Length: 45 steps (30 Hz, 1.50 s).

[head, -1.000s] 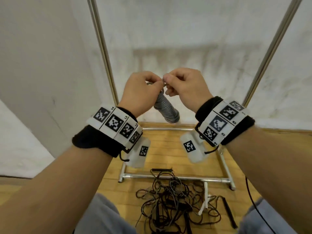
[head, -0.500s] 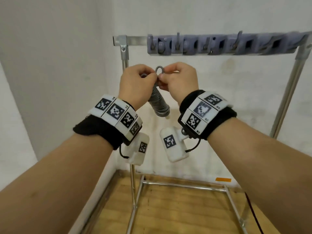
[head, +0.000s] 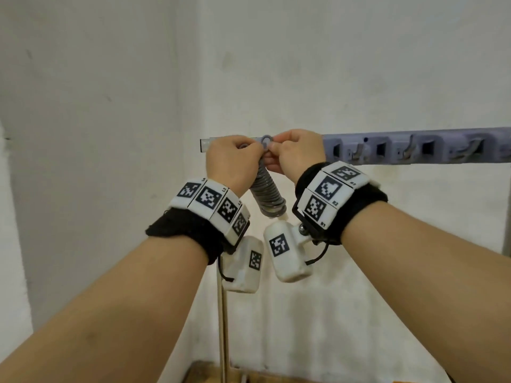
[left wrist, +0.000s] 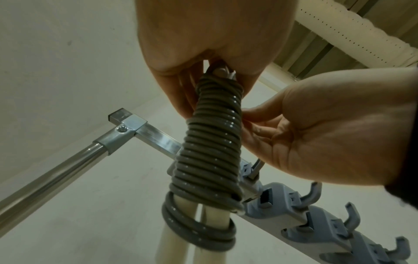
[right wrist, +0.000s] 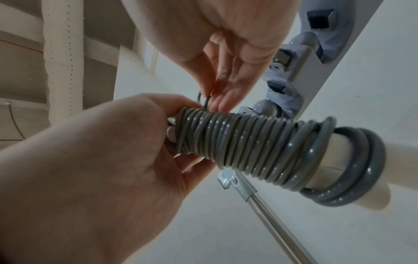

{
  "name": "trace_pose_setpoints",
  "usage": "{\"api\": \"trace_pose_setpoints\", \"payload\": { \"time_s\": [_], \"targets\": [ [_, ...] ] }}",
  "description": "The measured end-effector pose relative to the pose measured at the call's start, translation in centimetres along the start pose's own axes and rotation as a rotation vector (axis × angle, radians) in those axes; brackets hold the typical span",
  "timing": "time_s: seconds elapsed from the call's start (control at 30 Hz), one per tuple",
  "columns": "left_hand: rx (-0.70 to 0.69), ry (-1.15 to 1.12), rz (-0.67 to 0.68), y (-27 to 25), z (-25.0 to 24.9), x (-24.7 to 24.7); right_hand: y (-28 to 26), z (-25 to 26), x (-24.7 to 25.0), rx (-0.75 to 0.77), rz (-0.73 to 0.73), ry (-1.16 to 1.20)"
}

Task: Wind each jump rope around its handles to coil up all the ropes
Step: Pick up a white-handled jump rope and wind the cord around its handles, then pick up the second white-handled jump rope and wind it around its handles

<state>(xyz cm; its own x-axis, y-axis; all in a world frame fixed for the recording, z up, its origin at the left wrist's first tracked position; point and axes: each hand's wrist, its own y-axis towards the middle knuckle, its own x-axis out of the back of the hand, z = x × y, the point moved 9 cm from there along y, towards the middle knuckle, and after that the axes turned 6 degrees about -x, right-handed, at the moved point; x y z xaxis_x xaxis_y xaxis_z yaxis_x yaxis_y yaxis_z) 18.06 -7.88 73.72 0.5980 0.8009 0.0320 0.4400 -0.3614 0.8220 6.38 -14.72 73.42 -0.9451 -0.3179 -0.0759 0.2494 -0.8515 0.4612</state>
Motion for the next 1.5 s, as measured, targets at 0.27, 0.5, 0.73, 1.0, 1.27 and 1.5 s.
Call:
{"api": "trace_pose_setpoints", "payload": {
  "time_s": [0.27,0.5,0.73,1.0,1.27,1.5],
  "targets": [
    [0.046,0.017,0.002,1.9,1.2,-0.9,1.5,-0.2,-0.5,-0.037,0.05,0.05],
    [0.129,-0.013,0.062,1.9,2.7,-1.8,2.3,-1.3,-0.8,-0.099,0.067,-0.044],
    [0.166,-0.01,0.113,2.0,3.4,-2.5,3.6,-2.2,-0.3,-0.102,0.095,-0.228],
    [0.012,0.084,0.132,-0.5,4.2,-2.0,1.4,-4.2,1.0,0.016,-0.012,-0.289],
    [-0.168,0.238,0.058,-7.1,4.3,0.0,-4.4,-7.4,4.7,0.118,-0.068,-0.378],
    [-0.216,0.357,0.586,-21.5,6.4,-4.6,-13.8,-17.4,9.7,-0.026,0.136,-0.546]
  ]
}}
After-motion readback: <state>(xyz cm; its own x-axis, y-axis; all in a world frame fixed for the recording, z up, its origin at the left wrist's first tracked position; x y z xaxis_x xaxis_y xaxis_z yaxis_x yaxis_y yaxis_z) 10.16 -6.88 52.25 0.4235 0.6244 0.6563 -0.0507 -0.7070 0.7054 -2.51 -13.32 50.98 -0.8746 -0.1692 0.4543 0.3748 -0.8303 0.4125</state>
